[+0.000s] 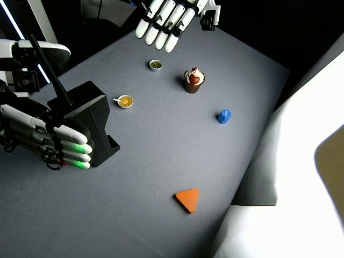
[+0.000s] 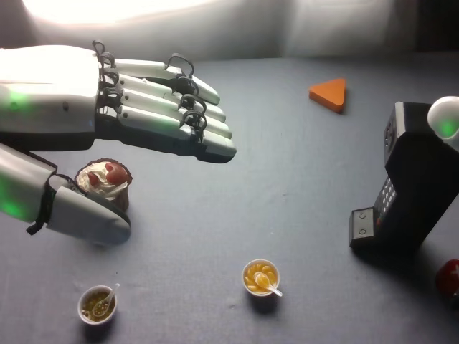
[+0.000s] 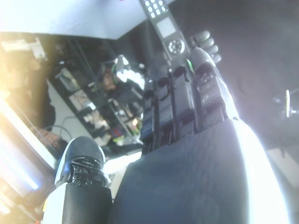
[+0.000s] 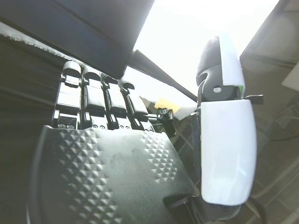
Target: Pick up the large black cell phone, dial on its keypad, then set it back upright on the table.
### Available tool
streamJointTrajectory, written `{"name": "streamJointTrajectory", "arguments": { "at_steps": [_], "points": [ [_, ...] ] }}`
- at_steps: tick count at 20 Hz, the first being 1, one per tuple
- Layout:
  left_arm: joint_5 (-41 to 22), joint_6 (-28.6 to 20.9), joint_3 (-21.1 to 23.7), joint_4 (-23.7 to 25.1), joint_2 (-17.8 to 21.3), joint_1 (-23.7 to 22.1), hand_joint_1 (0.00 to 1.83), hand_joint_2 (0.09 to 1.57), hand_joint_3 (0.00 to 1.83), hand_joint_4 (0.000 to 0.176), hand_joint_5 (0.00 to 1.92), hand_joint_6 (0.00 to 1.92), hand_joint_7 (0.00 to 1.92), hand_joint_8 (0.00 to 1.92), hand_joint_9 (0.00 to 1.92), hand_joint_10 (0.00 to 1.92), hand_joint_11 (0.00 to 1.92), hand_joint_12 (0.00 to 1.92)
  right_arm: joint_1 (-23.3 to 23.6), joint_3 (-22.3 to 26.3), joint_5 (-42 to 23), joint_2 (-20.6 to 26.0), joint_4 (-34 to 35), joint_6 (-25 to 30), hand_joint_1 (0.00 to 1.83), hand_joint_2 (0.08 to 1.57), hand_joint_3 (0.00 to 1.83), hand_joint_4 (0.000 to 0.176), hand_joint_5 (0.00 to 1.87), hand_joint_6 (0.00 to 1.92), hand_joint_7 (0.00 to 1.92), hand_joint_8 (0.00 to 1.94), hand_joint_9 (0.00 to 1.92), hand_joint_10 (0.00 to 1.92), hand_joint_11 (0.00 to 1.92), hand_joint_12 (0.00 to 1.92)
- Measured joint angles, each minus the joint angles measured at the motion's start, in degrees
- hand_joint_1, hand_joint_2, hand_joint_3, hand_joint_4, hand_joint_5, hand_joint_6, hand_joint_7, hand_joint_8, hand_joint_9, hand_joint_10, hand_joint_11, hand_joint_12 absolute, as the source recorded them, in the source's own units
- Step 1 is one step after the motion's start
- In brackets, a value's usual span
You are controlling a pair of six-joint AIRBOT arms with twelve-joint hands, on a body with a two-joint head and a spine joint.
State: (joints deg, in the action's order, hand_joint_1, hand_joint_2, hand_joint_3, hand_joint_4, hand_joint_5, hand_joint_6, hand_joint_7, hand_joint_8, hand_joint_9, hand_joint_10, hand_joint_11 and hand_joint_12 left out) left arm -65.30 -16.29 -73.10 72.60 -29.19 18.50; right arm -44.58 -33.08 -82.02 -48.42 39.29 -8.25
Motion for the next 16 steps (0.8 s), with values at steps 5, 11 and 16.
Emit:
{"name": "streamJointTrajectory", "arguments": {
  "at_steps": [5,11,16],
  "points": [
    [-0.1,0.0,0.0,0.0,0.0,0.0,0.04,1.26,0.00,0.000,0.26,0.00,0.26,0.01,0.19,0.00,0.00,0.42,0.0,-1.4,-0.4,-1.8,-0.4,-0.4,0.94,0.99,0.00,0.000,0.00,0.00,0.00,0.00,0.00,0.00,0.00,0.00],
    [-0.2,-0.1,0.0,0.0,0.0,0.0,0.02,1.26,0.00,0.000,0.23,0.00,0.23,0.00,0.20,0.00,0.00,0.41,0.1,-4.3,-0.5,-3.9,-0.7,-0.5,0.98,0.99,0.00,0.000,0.00,0.00,0.00,0.00,0.00,0.00,0.00,0.00],
    [-0.3,-0.2,0.0,0.0,0.0,0.0,0.03,1.26,0.00,0.000,0.23,0.00,0.23,0.00,0.19,0.00,0.00,0.38,0.9,-5.2,-0.5,-4.7,-0.3,-0.5,1.00,0.98,0.00,0.000,0.00,0.00,0.00,0.00,0.00,0.00,0.00,0.00]
  ]
}}
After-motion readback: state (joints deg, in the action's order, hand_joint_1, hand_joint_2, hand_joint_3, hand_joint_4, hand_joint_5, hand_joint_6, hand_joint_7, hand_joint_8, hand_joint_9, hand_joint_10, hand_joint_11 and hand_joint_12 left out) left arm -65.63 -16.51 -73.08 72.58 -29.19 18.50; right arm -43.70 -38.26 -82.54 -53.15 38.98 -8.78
